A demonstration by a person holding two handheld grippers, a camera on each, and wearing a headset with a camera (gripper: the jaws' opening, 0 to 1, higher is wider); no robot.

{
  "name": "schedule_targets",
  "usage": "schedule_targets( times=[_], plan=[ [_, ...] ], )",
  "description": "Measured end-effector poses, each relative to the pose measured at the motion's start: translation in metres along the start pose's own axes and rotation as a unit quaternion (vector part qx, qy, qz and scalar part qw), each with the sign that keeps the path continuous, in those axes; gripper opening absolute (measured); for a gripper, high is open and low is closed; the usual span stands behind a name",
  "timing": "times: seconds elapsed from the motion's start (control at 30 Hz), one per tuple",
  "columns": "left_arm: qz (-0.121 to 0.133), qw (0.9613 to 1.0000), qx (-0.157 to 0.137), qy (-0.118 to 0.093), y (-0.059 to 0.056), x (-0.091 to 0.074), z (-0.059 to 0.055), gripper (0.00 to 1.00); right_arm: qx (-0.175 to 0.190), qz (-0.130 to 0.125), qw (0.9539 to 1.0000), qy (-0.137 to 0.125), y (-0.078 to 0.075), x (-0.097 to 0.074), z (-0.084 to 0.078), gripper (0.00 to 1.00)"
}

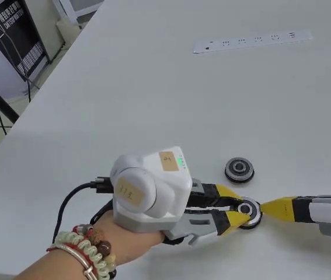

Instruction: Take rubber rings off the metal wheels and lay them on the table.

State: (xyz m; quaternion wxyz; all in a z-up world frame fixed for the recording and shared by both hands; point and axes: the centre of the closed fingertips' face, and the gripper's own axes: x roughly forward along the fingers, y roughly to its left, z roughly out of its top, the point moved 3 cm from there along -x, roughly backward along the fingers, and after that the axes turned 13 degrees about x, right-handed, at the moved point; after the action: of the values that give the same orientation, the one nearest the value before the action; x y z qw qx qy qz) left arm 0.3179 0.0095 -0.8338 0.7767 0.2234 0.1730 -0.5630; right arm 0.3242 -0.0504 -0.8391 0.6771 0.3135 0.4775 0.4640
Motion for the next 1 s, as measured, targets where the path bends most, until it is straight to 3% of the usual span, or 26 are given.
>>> schedule_targets(
  times=[0.1,0.43,0.8,1.0],
  plan=[
    [0.002,1.0,0.001,0.0,-0.0001,-0.0001,0.0,0.13,0.013,0.003,0.9999,0.001,0.0004,0.0005,0.0007,0.0],
    [0.004,1.0,0.002,0.003,0.0001,-0.0006,-0.0003,0.13,0.002,-0.012,0.9999,0.011,0.0035,0.0024,0.0019,0.0],
    [0.007,1.0,-0.001,0.004,0.0018,-0.0028,-0.0003,0.13,0.022,0.015,0.9996,0.0,0.0059,0.004,0.0042,0.0],
    [0.008,0.9999,0.008,0.012,0.0007,-0.0016,-0.0005,0.13,0.022,0.009,0.9997,0.005,0.0057,0.0059,0.0018,0.0]
  ],
)
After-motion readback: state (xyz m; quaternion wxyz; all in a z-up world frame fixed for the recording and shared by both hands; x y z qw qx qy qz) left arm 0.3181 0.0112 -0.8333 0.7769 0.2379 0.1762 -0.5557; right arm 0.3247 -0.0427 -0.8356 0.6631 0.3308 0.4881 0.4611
